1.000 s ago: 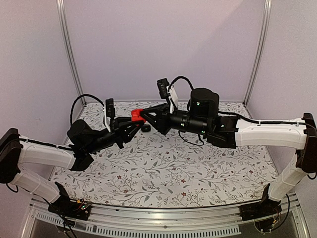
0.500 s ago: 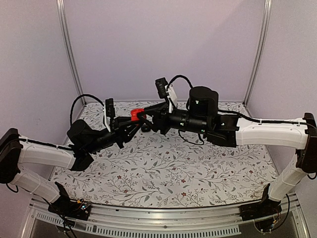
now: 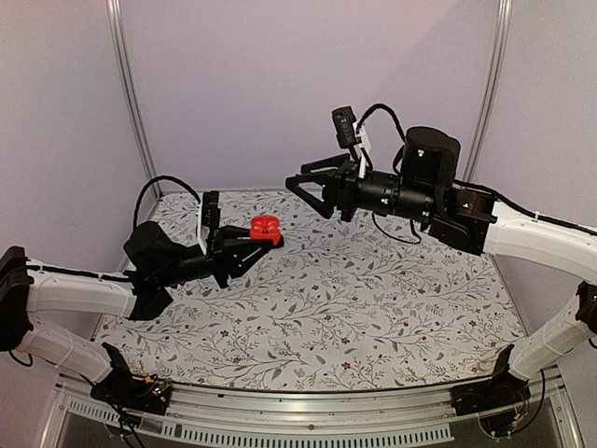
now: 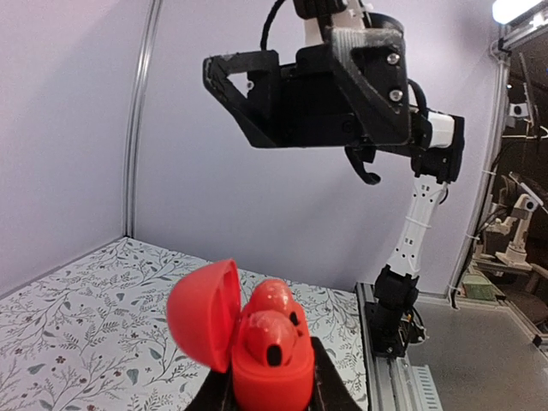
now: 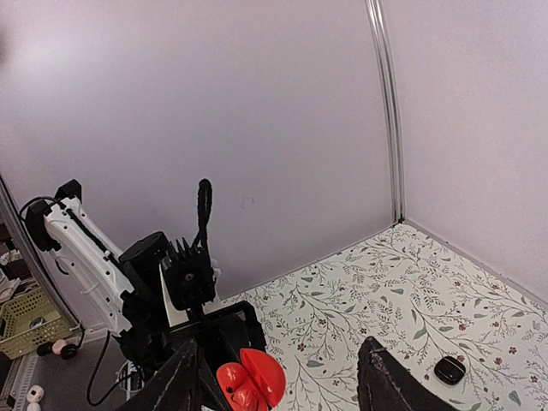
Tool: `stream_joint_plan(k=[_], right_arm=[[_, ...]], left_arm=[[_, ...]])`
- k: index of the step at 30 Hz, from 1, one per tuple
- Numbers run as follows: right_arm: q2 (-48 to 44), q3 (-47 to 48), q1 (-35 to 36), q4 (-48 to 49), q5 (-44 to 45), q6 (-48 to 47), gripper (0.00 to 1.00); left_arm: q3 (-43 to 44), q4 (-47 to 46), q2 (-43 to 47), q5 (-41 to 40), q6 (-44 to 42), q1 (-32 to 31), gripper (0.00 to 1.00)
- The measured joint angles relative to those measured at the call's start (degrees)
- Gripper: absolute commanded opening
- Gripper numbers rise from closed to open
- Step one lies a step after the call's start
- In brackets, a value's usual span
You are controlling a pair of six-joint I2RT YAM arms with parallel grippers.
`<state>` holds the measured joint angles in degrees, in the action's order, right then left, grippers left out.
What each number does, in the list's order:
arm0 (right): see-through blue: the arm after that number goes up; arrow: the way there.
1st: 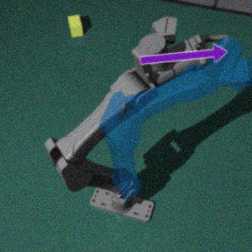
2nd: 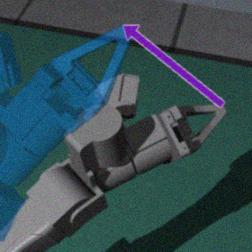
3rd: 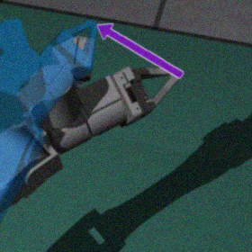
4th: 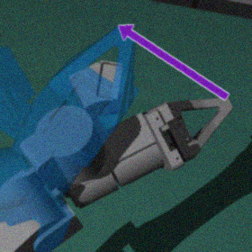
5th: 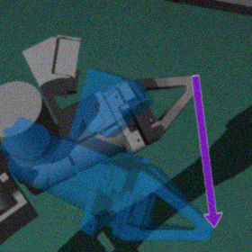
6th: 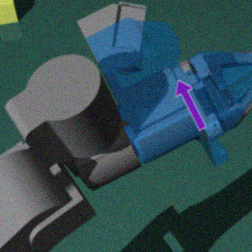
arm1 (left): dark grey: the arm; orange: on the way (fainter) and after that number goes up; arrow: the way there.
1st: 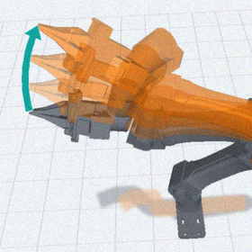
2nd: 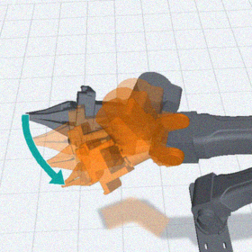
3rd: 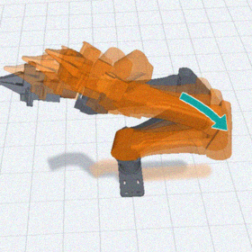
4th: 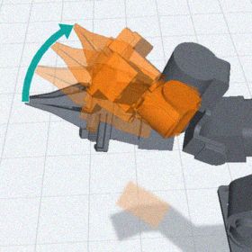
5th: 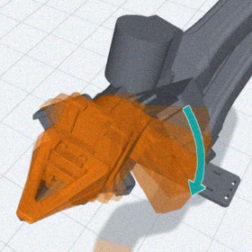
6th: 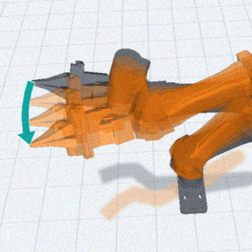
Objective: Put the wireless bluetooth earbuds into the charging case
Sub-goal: Close the charging case with the earbuds.
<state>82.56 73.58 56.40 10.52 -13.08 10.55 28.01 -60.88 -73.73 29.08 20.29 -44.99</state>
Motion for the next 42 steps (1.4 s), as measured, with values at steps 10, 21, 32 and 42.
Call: stream_joint_plan(k=[10,21,32,42], right_arm=[[-0.8,-0.3,-1.6,-8.7,-10.3,-1.1,0.59],[1.6,-0.9,-1.6,-9.3,-19.6,0.4,0.57],[5.4,-0.8,-1.5,-9.0,-27.6,1.9,0.51],[5.5,-0.8,-0.4,-8.8,-30.3,0.3,0.5]], left_arm=[[0.2,2.4,3.4,8.0,-3.6,-1.0,0.0],[1.1,5.4,3.3,8.9,-5.6,-2.2,0.0],[2.0,6.4,3.2,8.6,-5.7,-2.6,0.0],[2.3,6.7,3.1,7.7,-5.7,-2.9,0.0]])
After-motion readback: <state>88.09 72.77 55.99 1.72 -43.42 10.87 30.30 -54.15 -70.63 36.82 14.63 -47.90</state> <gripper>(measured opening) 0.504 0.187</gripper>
